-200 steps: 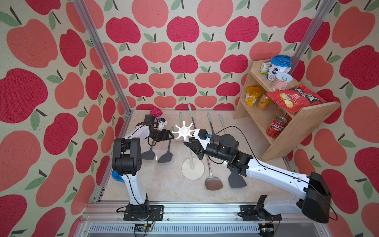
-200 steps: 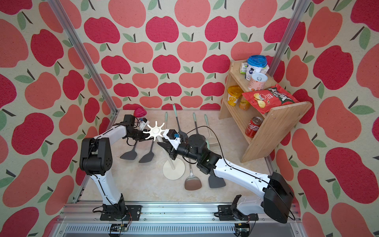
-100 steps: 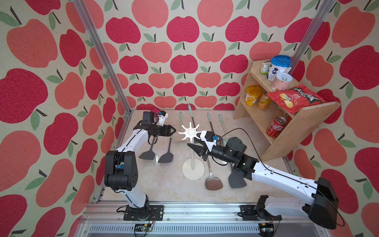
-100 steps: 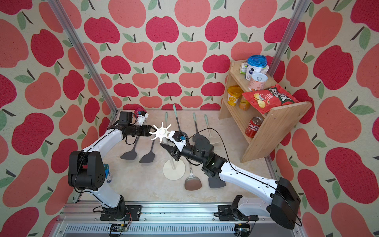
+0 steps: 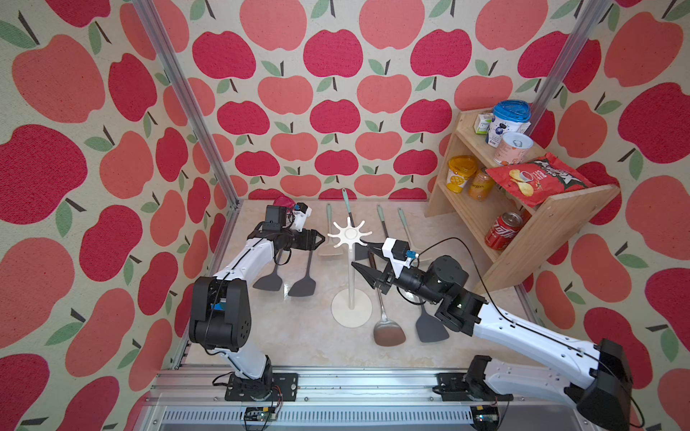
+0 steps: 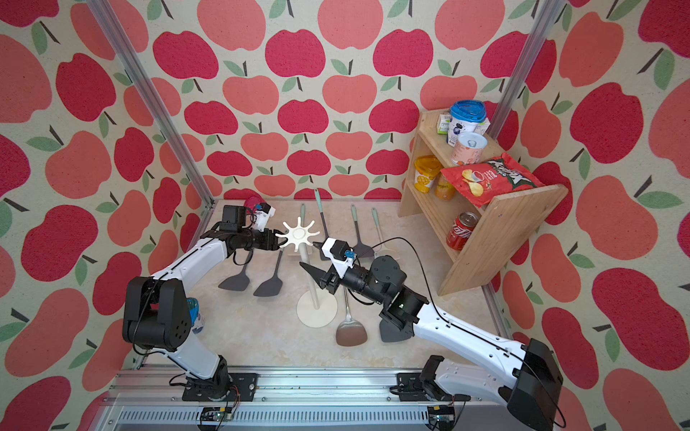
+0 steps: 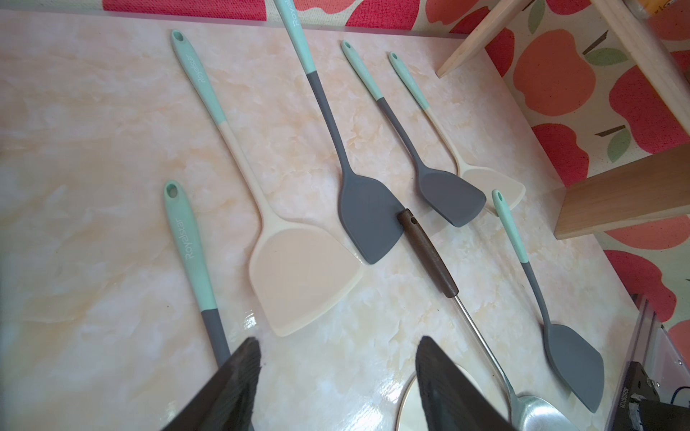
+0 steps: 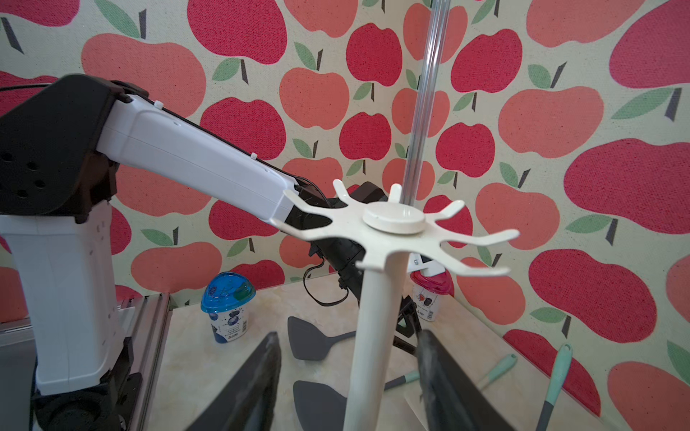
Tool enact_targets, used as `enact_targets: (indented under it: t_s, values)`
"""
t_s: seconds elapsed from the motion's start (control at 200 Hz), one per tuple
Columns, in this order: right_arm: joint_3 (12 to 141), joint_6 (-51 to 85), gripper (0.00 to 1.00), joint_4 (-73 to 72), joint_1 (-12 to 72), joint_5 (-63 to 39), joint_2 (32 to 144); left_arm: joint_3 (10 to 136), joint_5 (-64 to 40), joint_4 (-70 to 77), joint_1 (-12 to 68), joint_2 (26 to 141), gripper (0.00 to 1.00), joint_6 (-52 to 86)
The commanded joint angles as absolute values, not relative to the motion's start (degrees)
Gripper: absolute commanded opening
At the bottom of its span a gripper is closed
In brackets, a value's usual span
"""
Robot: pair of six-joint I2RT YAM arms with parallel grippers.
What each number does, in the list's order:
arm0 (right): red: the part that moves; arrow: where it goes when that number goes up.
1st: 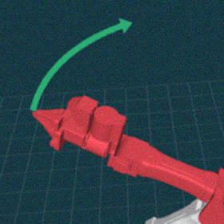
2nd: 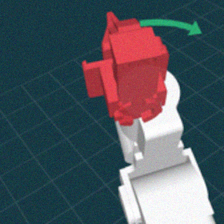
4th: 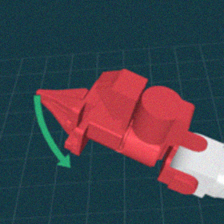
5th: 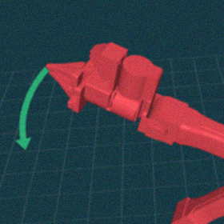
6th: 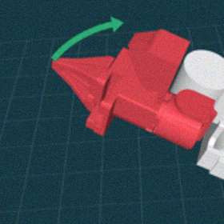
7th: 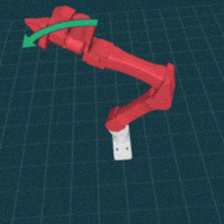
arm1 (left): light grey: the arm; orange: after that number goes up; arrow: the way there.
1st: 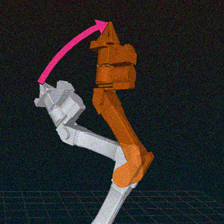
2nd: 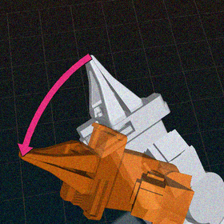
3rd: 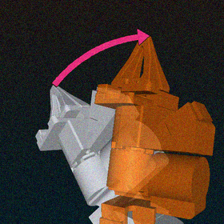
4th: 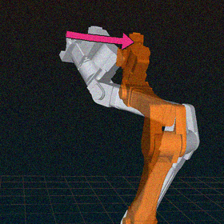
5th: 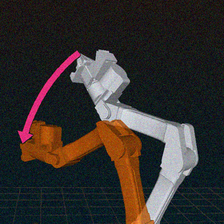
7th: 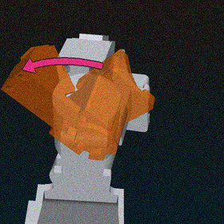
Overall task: Take the spatula off the kitchen utensil rack
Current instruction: Place the rack at the center of the board, then reset both arms
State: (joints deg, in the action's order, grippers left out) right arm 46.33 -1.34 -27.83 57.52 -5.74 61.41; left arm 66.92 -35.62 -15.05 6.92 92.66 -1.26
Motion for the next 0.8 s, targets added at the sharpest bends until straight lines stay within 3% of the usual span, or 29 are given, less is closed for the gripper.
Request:
enact_targets:
  t_s: [0.0, 0.05, 0.21, 0.355, 0.495, 0.7, 0.795]
  values:
    - [44.8, 1.0, 0.63, -21.8, 55.6, 0.1, 58.5, 63.6, -33.6, -9.0, 7.1, 86.9, 0.72, -2.9]
    - [44.3, 2.4, 0.68, -19.5, 54.1, 1.3, 57.2, 61.5, -32.9, -6.4, 7.1, 84.8, 0.72, -3.3]
    - [43.2, 6.4, 0.99, -11.9, 47.0, 5.0, 53.8, 55.3, -30.2, 1.3, 7.0, 79.3, 0.78, -3.1]
    - [42.2, 6.7, 1.00, -6.4, 38.3, 3.7, 51.7, 52.7, -29.2, 3.7, 6.5, 77.9, 0.85, -2.9]
    - [40.4, 5.9, 1.00, -3.4, 28.3, 1.2, 50.7, 50.9, -28.7, 5.7, 5.6, 77.5, 1.00, -2.1]
    - [35.1, 9.6, 1.00, -4.9, 11.0, -5.1, 51.5, 46.3, -26.8, 9.7, 3.4, 75.4, 0.98, -1.1]
    - [32.2, 11.4, 1.00, -8.2, 6.1, -2.8, 55.2, 42.3, -24.2, 14.3, 2.8, 73.4, 0.97, -0.9]
